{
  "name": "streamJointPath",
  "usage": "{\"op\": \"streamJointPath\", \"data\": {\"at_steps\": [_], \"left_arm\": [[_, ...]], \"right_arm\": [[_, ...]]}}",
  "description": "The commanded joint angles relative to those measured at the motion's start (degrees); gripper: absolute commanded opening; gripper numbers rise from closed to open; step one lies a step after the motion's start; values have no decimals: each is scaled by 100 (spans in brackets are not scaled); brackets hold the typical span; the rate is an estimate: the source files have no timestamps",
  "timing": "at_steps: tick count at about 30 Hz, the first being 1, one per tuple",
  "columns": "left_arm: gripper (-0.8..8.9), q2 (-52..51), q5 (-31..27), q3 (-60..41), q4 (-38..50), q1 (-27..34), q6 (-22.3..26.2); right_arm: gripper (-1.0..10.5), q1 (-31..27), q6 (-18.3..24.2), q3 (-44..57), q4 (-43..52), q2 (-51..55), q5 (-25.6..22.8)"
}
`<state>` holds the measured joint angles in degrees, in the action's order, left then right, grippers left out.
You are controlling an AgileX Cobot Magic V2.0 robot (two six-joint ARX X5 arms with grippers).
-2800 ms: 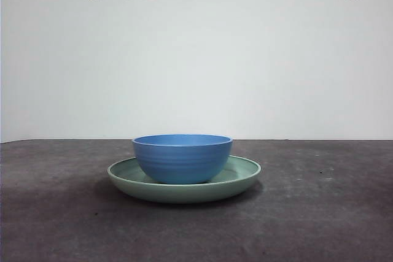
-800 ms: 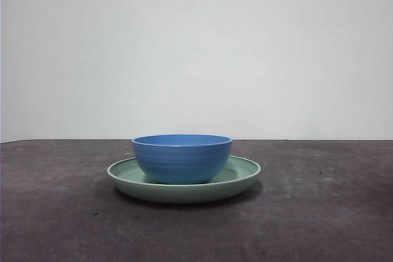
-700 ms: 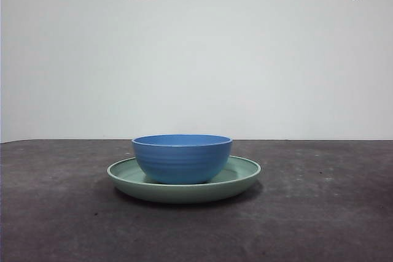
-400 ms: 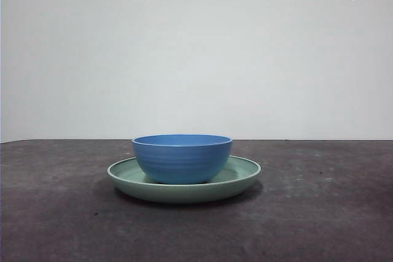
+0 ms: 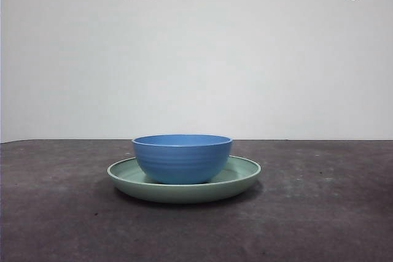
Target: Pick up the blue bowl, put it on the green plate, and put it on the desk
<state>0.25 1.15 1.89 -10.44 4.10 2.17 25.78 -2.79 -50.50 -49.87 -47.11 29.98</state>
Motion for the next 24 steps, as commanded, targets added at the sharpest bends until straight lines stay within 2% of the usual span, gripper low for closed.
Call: {"op": "streamJointPath", "data": {"at_steps": [1,10,12,15,21,24], "left_arm": [[10,-9,-31,-116,-42,0,-31],[10,-9,-28,-116,-42,2,-31],[10,-9,-28,-116,-42,0,-31],[10,-9,-28,-116,-42,2,-31],[10,-9,-28,-114,-42,2,-31],[10,-9,-28,-114,-42,2,-31]], "right_arm": [[11,33,66,-98,57,-33,4],[11,24,68,-98,52,-7,2],[11,-98,345,-98,76,120,-118],[11,-474,533,-87,254,396,-153],[11,-1729,494,238,1484,1349,-201],[11,-2197,496,623,2085,1840,-634]]}}
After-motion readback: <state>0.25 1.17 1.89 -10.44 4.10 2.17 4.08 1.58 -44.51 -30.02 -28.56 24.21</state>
